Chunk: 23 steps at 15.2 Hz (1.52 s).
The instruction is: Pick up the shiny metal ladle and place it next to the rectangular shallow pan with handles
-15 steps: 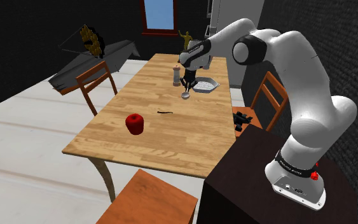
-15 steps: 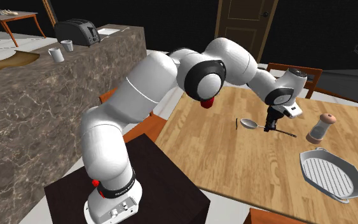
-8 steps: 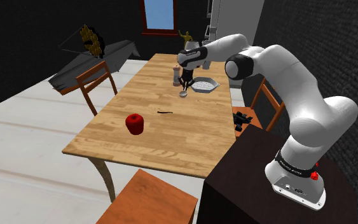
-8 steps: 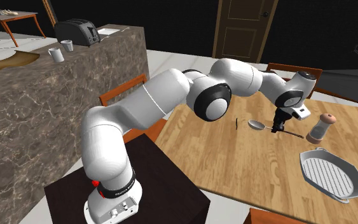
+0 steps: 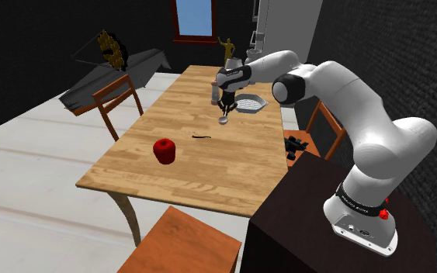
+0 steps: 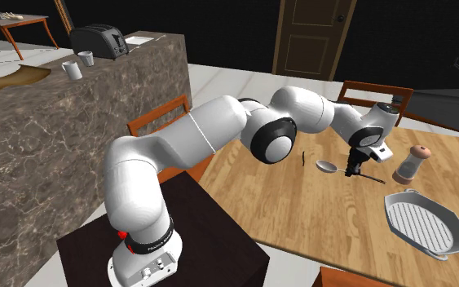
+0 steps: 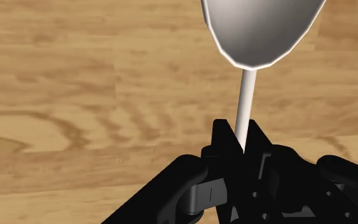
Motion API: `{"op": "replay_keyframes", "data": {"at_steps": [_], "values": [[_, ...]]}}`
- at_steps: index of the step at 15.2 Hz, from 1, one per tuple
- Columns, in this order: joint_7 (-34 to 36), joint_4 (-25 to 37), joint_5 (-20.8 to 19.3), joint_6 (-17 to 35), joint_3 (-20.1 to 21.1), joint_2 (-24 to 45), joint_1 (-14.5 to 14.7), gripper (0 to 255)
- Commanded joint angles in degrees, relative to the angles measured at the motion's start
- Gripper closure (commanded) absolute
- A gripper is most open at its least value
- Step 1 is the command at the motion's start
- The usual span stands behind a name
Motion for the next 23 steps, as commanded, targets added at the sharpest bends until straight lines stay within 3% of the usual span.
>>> {"op": "replay_keyframes", "data": {"at_steps": [1,7,15,16,21,23], "values": [[-0.12,0.02,0.07,0.94,0.08,0.94,0.0,255],[-0.2,3.0,0.14,2.24,0.27,5.2,-0.18,255],[-0.2,3.0,0.14,2.24,0.27,5.2,-0.18,255],[-0.2,2.99,0.14,2.25,0.27,5.2,-0.18,0],[-0.2,3.0,0.14,2.24,0.27,5.21,-0.18,0],[-0.45,-0.58,0.15,1.72,0.11,1.14,-0.18,0]]}}
